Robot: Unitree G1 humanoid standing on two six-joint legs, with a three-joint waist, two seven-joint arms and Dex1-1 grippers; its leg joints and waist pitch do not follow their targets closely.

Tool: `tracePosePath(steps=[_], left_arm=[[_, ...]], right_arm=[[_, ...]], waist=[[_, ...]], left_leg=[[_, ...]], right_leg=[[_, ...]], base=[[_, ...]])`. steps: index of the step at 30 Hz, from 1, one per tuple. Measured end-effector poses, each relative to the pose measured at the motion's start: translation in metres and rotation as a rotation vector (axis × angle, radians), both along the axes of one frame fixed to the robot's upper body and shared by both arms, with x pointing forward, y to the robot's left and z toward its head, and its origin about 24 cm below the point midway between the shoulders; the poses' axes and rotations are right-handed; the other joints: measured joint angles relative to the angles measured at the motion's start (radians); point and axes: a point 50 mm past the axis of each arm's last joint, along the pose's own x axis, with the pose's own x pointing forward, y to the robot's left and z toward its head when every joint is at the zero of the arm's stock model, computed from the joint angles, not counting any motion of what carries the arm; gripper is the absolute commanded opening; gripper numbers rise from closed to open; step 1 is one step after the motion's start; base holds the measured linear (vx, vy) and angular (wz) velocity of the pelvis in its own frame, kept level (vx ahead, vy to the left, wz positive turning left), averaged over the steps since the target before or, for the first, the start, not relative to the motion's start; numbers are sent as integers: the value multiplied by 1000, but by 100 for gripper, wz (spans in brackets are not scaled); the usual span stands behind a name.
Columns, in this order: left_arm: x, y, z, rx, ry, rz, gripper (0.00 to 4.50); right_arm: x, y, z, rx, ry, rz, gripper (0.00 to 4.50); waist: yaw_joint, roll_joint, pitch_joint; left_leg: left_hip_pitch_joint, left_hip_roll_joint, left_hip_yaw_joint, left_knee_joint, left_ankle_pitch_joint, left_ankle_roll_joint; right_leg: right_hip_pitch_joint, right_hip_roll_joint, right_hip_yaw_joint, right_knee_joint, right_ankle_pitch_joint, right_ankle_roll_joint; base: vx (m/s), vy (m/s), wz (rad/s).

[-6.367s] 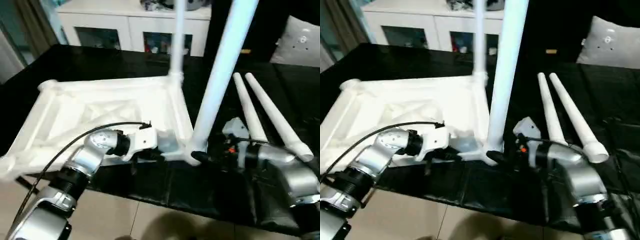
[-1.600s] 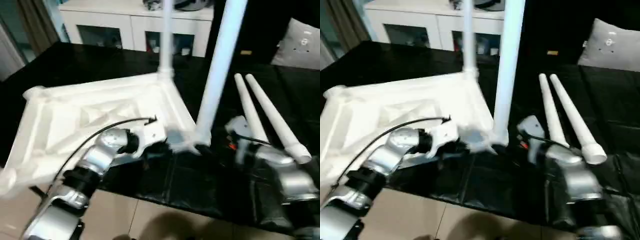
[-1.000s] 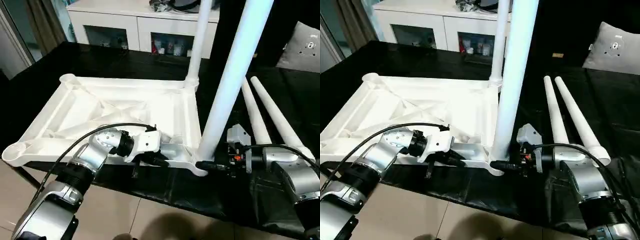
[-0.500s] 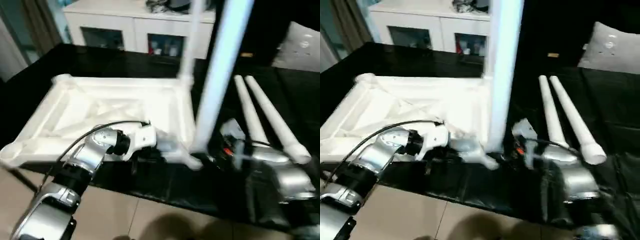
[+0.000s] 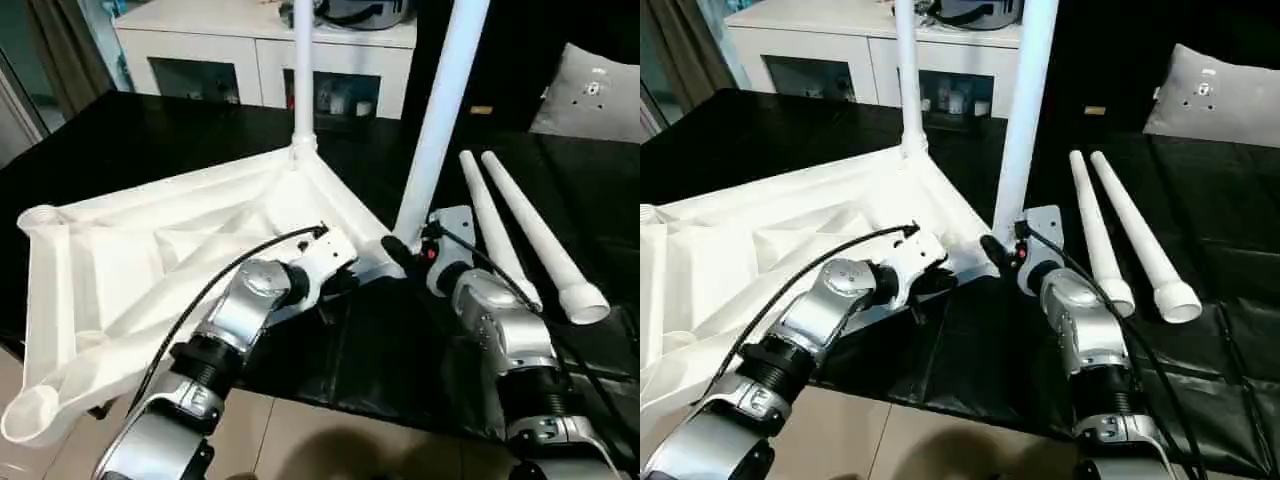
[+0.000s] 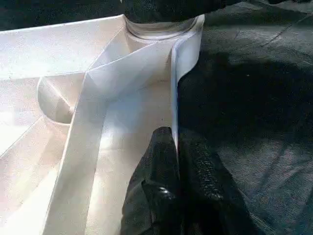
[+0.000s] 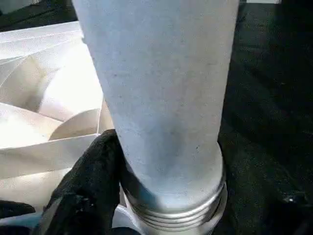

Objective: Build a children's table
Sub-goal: Rotate leg to tighten

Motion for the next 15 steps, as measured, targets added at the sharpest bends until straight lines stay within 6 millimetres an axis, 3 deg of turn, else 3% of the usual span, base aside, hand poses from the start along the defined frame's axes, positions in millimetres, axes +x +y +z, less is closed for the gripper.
tracePosePath(steps=[3, 4, 6, 15], left_arm=[[0, 2, 1, 7, -4, -18, 0], [0, 3, 1, 9, -6, -24, 0], [0, 7, 2, 17, -13, -37, 0], [-4, 36, 6, 62, -26, -251, 0]], right_arm=[[-5, -3, 0, 3, -23, 40, 346], [-7, -5, 0, -2, -31, 62, 374], [-9, -7, 0, -4, -32, 110, 385], [-33, -42, 7, -89, -5, 486, 442]], waist=[[1, 1, 0], [1, 1, 0], [-2, 2, 0], [3, 2, 1]], left_leg=[[0, 0, 0, -2, 0, 0], [-1, 0, 0, -3, 0, 0], [-2, 0, 0, -3, 0, 0], [-5, 0, 0, -3, 0, 0]], right_leg=[[0, 0, 0, 0, -1, 1], [-1, 1, 0, 0, -1, 1], [-1, 1, 0, 0, -1, 1], [-3, 1, -1, 0, 0, 0]], base=[[0, 0, 0], [0, 0, 0], [0, 0, 0], [0, 0, 0]])
